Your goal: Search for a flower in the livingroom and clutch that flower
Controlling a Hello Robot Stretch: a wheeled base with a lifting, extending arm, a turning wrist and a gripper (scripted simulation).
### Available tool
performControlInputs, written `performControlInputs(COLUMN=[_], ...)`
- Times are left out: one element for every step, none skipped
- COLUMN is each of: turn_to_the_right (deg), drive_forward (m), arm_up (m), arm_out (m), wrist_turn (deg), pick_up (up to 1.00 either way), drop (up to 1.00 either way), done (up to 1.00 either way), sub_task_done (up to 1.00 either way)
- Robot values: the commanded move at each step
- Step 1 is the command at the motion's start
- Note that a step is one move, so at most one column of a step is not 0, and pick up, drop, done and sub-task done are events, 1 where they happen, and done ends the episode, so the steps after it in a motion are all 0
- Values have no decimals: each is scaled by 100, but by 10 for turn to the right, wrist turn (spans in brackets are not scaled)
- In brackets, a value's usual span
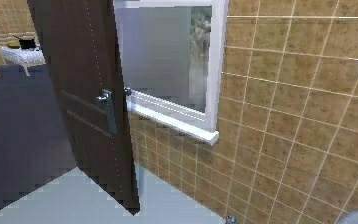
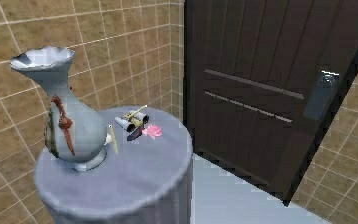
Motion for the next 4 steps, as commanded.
performControlInputs(turn_to_the_right=[-30, 450, 450, 390], drive_forward=[0, 0, 0, 0], arm_up=[0, 0, 0, 0], arm_out=[0, 0, 0, 0], wrist_turn=[0, 0, 0, 0], pick_up=[0, 0, 0, 0], drop=[0, 0, 0, 0], done=[0, 0, 0, 0], sub_task_done=[0, 0, 0, 0])
